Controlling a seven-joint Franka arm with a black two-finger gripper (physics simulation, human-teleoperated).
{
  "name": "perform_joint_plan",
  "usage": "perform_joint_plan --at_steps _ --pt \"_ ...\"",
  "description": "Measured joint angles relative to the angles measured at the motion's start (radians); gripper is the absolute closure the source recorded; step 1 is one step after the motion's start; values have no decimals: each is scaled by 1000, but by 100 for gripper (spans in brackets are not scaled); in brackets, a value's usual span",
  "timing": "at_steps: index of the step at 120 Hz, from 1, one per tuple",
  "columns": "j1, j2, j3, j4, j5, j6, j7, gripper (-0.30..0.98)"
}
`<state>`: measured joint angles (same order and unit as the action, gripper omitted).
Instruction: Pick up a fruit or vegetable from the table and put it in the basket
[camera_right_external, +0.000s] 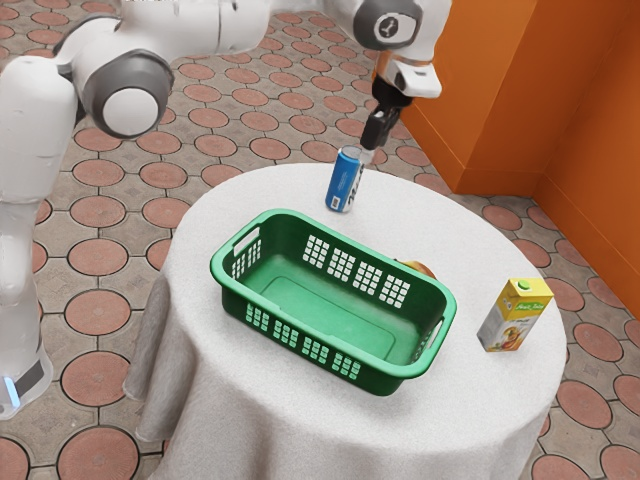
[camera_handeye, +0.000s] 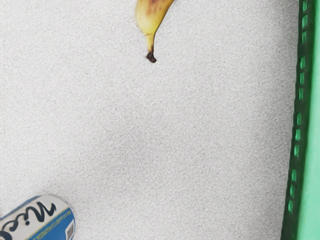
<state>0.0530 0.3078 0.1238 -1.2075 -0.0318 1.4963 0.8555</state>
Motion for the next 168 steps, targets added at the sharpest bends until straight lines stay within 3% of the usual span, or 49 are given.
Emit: perform_joint_plan --at_steps 15,32,66,95,112,168 --pt "23 13 0 -36 -3 133 123 3" --pt "21 17 -7 -34 -5 180 270 3" --pt "85 82 -39 -89 -11 121 509 2" --pt "98 108 -155 -60 76 97 679 2" --pt "98 168 -171 -29 72 99 780 2" --pt "41 296 -170 73 134 190 896 2"
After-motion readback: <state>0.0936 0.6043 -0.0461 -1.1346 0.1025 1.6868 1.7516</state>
